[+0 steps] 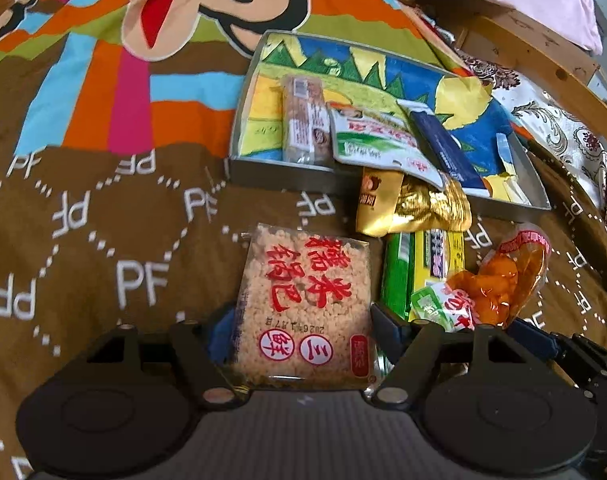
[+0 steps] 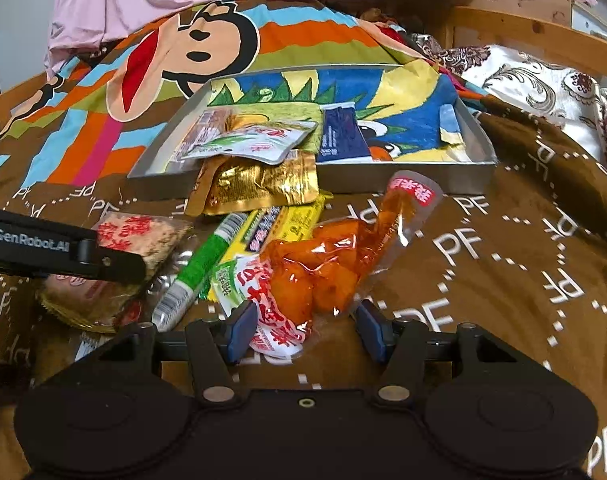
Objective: Organize snacks
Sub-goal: 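Lift the cracker bag and orange snack bag with both tools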
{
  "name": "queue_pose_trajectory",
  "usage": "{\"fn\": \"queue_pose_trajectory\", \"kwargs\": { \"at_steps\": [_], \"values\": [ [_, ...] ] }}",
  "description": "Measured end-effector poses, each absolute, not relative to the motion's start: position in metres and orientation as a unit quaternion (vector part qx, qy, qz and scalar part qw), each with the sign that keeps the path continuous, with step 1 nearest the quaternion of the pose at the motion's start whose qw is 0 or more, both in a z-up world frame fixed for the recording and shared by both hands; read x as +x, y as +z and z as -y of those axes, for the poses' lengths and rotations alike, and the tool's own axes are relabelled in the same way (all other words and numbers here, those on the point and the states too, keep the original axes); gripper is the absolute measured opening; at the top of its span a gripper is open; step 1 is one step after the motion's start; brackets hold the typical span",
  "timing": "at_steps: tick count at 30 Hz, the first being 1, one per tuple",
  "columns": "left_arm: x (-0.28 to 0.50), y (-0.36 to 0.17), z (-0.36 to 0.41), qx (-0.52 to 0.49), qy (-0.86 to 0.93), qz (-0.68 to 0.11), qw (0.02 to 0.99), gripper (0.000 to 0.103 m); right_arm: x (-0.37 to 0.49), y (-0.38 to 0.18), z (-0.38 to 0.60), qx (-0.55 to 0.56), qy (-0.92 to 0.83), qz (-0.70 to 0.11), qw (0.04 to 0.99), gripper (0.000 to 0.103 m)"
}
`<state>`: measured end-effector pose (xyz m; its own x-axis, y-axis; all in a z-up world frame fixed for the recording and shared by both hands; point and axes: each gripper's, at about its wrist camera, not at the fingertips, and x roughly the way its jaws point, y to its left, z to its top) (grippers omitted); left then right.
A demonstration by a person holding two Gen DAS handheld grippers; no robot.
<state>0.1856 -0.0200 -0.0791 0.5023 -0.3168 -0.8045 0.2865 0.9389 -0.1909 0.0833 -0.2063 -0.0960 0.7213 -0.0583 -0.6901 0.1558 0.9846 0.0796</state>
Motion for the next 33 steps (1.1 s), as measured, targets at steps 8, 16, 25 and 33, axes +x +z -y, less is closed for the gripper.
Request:
{"fn": "queue_pose_trajectory", "kwargs": {
  "at_steps": [8, 16, 25, 33],
  "values": [
    [0.194, -0.081, 0.01, -0.051, -0.166, -0.491, 0.853, 0.075, 0.089, -0.095, 0.212, 0.113, -0.058, -0.328, 0.936, 0.092],
    [0.201, -0.084, 0.008, -0.066, -0.166, -0.499, 0.848, 0.076, 0.113, -0.11, 0.204, 0.052, -0.066, -0.317, 0.945, 0.099],
    [0.198, -0.084, 0.011, -0.05, -0.168, -0.491, 0.853, 0.074, 0.106, -0.105, 0.197, 0.006, -0.073, -0.294, 0.953, 0.068],
    [0.188, -0.081, 0.015, -0.019, -0.169, -0.48, 0.86, 0.073, 0.088, -0.102, 0.186, -0.036, -0.053, -0.294, 0.954, 0.065]
  ]
}}
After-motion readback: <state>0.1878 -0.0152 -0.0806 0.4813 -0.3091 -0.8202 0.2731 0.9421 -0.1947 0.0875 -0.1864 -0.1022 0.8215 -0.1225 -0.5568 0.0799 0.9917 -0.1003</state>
